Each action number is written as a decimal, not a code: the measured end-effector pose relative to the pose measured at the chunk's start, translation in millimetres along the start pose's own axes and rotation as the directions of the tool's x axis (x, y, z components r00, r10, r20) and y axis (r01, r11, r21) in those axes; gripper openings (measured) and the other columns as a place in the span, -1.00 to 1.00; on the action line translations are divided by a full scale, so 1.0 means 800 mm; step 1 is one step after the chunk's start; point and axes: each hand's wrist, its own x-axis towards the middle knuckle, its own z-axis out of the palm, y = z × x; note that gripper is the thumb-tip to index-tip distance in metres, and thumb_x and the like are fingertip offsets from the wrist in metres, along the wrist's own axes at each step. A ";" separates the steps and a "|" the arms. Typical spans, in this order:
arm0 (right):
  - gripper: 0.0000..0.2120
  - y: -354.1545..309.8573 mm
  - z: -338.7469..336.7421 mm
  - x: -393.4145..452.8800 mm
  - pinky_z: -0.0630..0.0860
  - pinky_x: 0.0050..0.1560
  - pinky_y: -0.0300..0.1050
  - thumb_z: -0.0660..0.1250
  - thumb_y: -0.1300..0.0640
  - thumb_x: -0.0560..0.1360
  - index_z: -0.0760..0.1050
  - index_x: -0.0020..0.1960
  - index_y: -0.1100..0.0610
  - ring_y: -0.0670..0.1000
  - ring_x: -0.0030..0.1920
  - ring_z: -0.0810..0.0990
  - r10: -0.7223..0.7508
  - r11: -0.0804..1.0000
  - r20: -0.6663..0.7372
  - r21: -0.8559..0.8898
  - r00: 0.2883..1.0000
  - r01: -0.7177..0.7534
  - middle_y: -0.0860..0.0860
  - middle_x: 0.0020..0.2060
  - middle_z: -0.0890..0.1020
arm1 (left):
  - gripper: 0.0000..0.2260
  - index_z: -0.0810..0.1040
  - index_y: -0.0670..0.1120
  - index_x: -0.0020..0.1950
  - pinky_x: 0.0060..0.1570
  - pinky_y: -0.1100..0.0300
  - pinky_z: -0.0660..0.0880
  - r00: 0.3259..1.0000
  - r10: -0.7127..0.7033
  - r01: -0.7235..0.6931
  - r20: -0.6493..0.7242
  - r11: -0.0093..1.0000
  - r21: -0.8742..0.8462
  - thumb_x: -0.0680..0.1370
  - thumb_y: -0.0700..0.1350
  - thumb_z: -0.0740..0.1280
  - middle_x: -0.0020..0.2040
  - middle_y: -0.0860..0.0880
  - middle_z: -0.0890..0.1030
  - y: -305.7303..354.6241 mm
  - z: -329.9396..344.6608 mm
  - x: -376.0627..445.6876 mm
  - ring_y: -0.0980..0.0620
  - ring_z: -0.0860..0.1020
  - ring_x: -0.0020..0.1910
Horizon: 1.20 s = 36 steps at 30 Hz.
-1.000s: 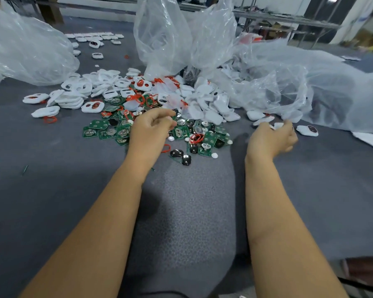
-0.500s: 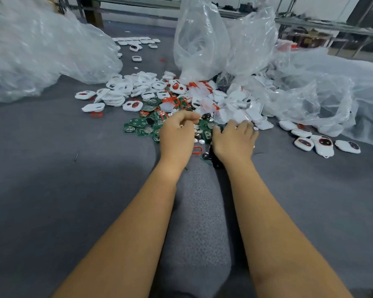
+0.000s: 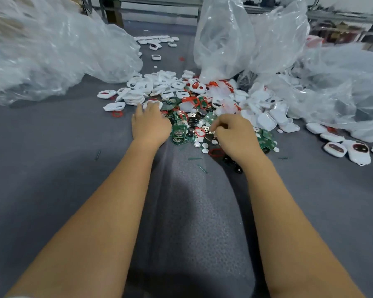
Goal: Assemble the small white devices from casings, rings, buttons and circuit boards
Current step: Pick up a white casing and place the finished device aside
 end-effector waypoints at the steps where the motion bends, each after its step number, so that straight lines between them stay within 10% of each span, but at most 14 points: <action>1: -0.82 -0.001 -0.009 -0.001 0.34 -0.34 -0.18 0.22 0.28 0.44 0.59 -0.18 0.13 -0.07 -0.39 0.44 0.022 0.999 0.098 0.032 0.995 -0.025 -0.07 -0.40 0.53 | -0.57 0.36 -0.12 0.43 0.42 -0.17 0.18 1.000 0.027 -0.026 -0.015 0.998 0.062 0.54 -0.22 0.14 0.43 -0.18 0.36 0.001 0.003 -0.002 -0.21 0.23 0.46; 6: -0.86 -0.009 -0.036 -0.002 0.47 -0.24 -0.17 0.52 0.20 0.34 0.61 -0.14 0.09 -0.11 -0.31 0.53 0.052 0.983 0.483 -0.180 0.874 0.041 -0.10 -0.32 0.60 | -0.64 0.48 -0.08 0.34 0.31 -0.04 0.30 0.990 0.050 -0.039 -0.134 0.996 0.085 0.55 -0.13 0.20 0.32 -0.15 0.46 -0.003 0.009 -0.003 -0.23 0.33 0.31; 11: -0.91 -0.015 -0.029 0.000 0.43 -0.35 -0.25 0.52 0.21 0.35 0.63 -0.21 0.08 -0.08 -0.30 0.58 0.037 0.964 0.426 -0.253 0.904 0.080 -0.06 -0.31 0.64 | -0.64 0.51 -0.01 0.30 0.26 0.08 0.26 0.981 -0.004 0.011 -0.195 0.999 0.032 0.50 -0.03 0.30 0.26 -0.14 0.48 -0.006 0.009 -0.003 -0.19 0.35 0.28; 17: -0.92 0.001 -0.011 -0.014 0.52 -0.25 -0.31 0.43 0.26 0.44 0.61 -0.14 0.09 -0.15 -0.32 0.53 -0.100 0.958 0.129 0.280 0.987 0.061 0.00 -0.27 0.63 | -0.65 0.56 0.05 0.31 0.24 0.09 0.24 0.980 -0.052 0.053 -0.190 0.999 0.001 0.53 -0.05 0.25 0.27 -0.19 0.47 -0.011 0.012 0.000 -0.20 0.34 0.30; 25: -0.85 0.013 -0.001 -0.013 0.50 -0.29 -0.26 0.37 0.35 0.49 0.63 -0.14 0.14 -0.05 -0.30 0.57 0.072 0.739 0.009 0.671 0.997 -0.059 0.06 -0.30 0.65 | -0.89 0.57 -0.14 -0.03 0.20 0.16 0.34 0.904 0.010 -0.152 -0.427 0.942 -0.299 0.54 -0.15 0.27 0.20 -0.09 0.52 0.008 0.005 -0.020 -0.03 0.44 0.20; 31: -0.91 0.018 -0.004 -0.012 0.43 -0.39 -0.27 0.33 0.38 0.51 0.59 -0.03 0.30 -0.03 -0.36 0.52 0.118 0.620 -0.005 0.782 0.993 -0.070 0.21 -0.25 0.60 | -0.97 0.34 -0.02 -0.10 -0.32 0.09 0.56 0.990 -0.106 -0.025 -0.091 0.509 -0.860 0.52 -0.14 0.14 -0.19 -0.15 0.62 0.066 0.010 -0.061 0.03 0.54 -0.40; 36: -0.94 0.019 -0.008 -0.011 0.41 -0.42 -0.28 0.31 0.38 0.51 0.56 -0.07 0.31 -0.06 -0.41 0.50 0.155 0.512 -0.003 0.856 0.988 -0.077 0.12 -0.32 0.58 | -0.76 0.55 0.02 -0.20 -0.44 0.19 0.42 0.993 0.039 0.079 0.108 0.451 -0.889 0.57 -0.14 0.15 -0.27 -0.05 0.49 0.079 0.022 -0.075 0.10 0.40 -0.44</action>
